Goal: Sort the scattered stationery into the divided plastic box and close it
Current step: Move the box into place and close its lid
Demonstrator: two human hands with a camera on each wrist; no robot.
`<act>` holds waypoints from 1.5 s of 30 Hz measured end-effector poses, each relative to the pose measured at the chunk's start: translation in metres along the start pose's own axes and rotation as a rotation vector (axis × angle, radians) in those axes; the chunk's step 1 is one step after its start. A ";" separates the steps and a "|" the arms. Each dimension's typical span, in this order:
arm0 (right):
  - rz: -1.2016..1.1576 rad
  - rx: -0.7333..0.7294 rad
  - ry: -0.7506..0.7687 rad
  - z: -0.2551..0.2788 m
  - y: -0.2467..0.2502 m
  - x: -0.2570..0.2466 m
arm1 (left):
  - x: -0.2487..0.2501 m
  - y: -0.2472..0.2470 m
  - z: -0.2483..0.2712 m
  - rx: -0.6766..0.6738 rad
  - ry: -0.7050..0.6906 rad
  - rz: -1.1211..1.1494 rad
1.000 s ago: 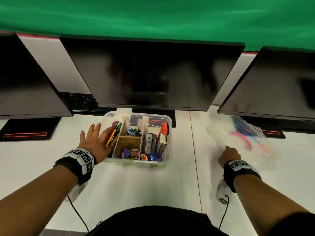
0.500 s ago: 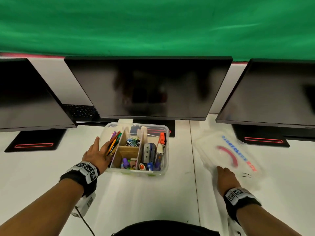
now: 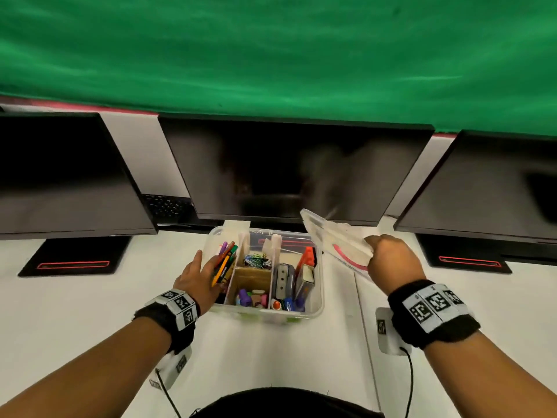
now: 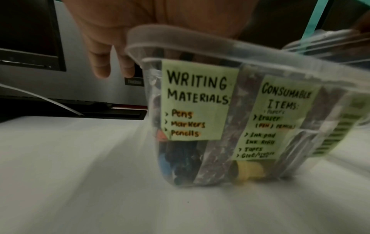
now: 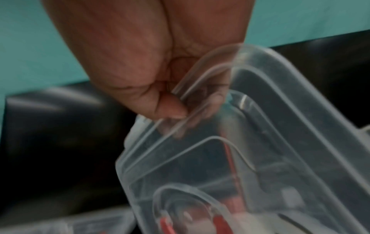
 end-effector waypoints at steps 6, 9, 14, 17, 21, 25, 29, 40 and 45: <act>-0.105 0.129 0.173 0.005 0.078 -0.086 | -0.001 0.049 -0.016 -0.004 -0.131 0.292; -0.198 0.172 0.298 0.006 0.096 -0.121 | 0.003 0.097 -0.023 0.059 -0.191 0.547; -0.462 0.168 0.256 -0.014 0.085 -0.125 | 0.014 0.115 -0.036 -0.359 -0.295 0.994; -0.680 0.276 0.088 -0.031 0.064 -0.095 | 0.008 0.102 -0.041 -0.482 -0.228 1.112; -1.024 0.179 -0.269 -0.030 -0.009 -0.046 | 0.000 0.079 -0.049 -0.523 -0.126 1.232; -1.169 -0.199 -0.484 -0.004 -0.082 -0.044 | -0.011 0.055 -0.063 -0.456 0.035 1.226; -1.070 -0.148 -0.542 -0.011 -0.100 -0.033 | -0.016 0.051 -0.070 -0.339 0.159 1.128; -0.629 -0.231 -0.467 -0.013 -0.123 -0.018 | -0.032 0.039 -0.057 -0.142 0.174 0.391; -0.520 -0.247 -0.378 -0.016 -0.127 -0.025 | -0.035 0.039 -0.059 -0.101 0.190 0.362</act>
Point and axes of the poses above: each hand's wrist, its own z-axis away from the middle knuckle, its own y-axis out of the back of the hand, x = y × z, the point moved 9 cm from there along -z, towards the middle knuckle, and after that the axes turned 11 degrees about y, right-handed, at the moved point
